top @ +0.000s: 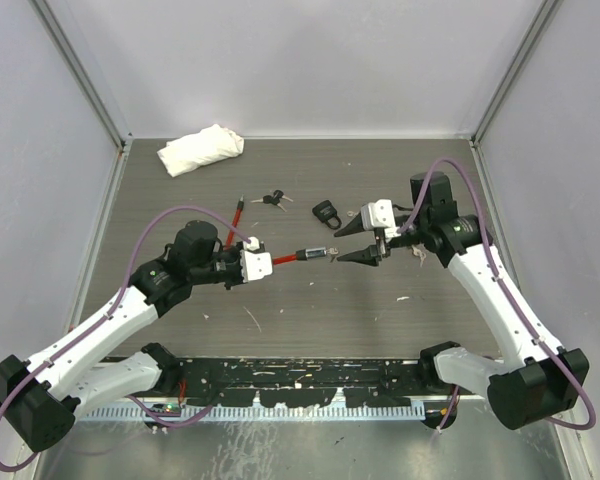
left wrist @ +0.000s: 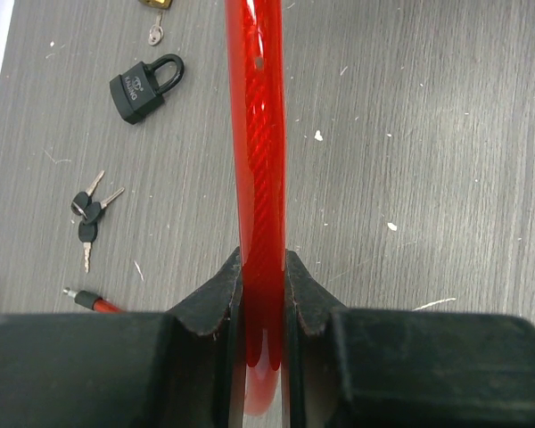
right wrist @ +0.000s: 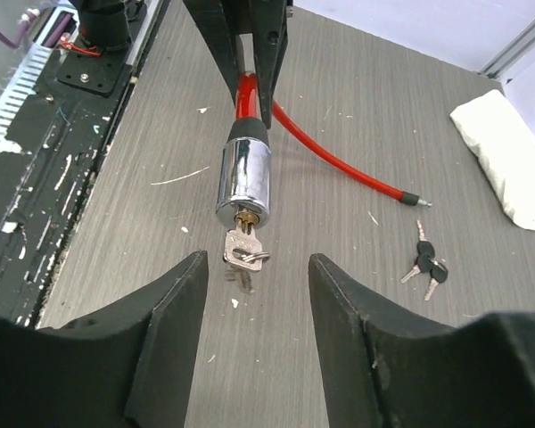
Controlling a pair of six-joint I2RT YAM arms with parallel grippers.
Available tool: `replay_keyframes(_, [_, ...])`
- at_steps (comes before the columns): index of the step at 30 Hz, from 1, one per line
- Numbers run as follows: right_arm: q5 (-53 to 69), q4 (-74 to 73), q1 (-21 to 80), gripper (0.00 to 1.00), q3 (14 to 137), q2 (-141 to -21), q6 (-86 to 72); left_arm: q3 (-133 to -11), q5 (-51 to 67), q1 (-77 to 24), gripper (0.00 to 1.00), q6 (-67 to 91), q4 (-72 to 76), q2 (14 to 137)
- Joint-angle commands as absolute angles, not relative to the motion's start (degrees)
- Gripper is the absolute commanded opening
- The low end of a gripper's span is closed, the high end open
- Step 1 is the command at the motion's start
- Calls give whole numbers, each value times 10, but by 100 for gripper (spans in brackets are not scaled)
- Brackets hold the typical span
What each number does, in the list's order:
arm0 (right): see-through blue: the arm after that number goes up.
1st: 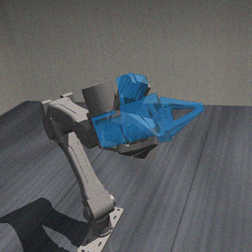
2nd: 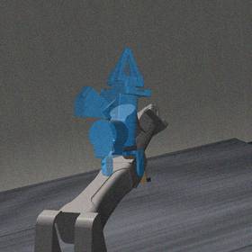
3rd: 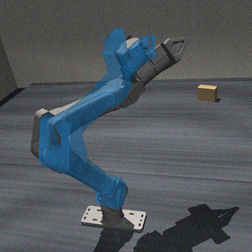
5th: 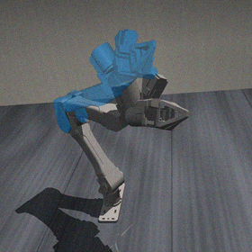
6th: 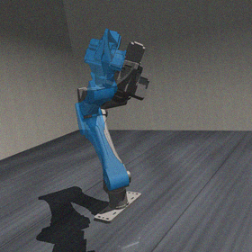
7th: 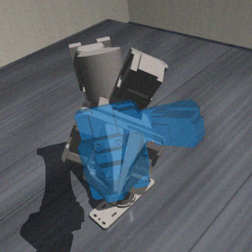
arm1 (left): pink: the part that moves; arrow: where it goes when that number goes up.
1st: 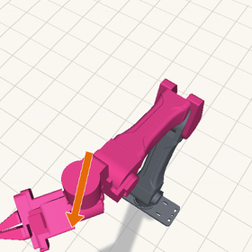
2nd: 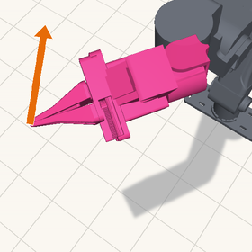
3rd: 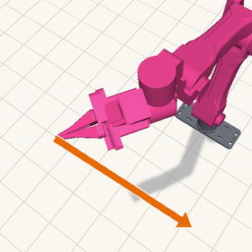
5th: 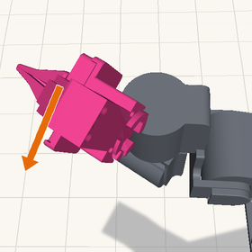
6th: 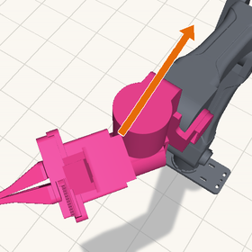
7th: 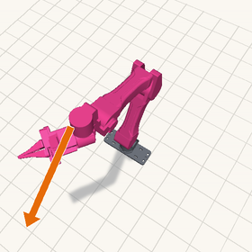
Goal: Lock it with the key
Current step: Adjust the key in the lock.
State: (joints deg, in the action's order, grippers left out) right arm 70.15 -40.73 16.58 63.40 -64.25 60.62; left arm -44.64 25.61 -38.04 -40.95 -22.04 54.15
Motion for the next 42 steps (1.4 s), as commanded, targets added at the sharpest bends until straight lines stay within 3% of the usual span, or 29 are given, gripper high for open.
replay_keyframes(1, [705,-366,178,53,625,-642,579,-456,276,-382,0,-407,-174,533])
replay_keyframes(5, [702,-354,184,47,623,-646,561,-456,276,-382,0,-407,-174,532])
replay_keyframes(15, [686,-326,186,21,617,-640,480,-456,277,-382,0,-407,-174,531])
replay_keyframes(21, [672,-300,186,13,616,-641,389,-455,277,-382,0,-407,-175,532])
replay_keyframes(27, [662,-299,185,11,620,-645,340,-455,277,-382,0,-406,-175,533])
replay_keyframes(31, [665,-298,186,15,623,-643,330,-455,277,-382,0,-406,-175,534])
replay_keyframes(35, [658,-298,185,39,629,-634,327,-455,277,-382,0,-407,-176,533])
replay_keyframes(42, [654,-300,181,58,642,-615,318,-456,277,-382,0,-405,-176,531])
